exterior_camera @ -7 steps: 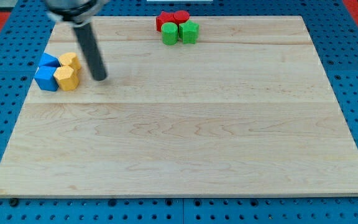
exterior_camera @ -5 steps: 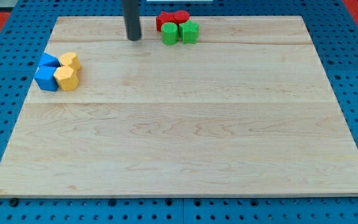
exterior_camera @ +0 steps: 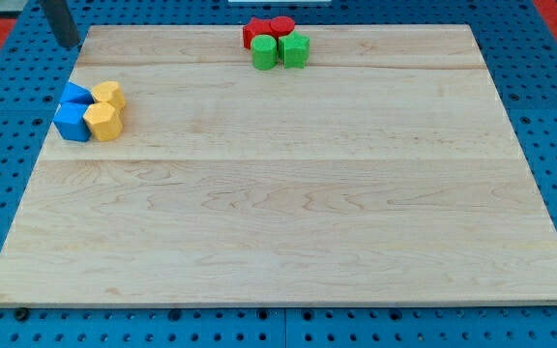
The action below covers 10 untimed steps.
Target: Move the blue triangle along with yellow heart a bit right
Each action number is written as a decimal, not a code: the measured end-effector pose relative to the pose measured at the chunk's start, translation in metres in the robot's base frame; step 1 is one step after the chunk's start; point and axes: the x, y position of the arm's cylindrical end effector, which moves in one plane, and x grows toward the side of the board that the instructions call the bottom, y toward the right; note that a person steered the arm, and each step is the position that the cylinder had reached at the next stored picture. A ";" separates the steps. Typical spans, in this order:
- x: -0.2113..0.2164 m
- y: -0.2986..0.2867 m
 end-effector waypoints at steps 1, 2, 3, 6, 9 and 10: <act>0.038 0.000; 0.056 0.000; 0.067 0.000; 0.140 0.001; 0.136 0.009; 0.121 0.030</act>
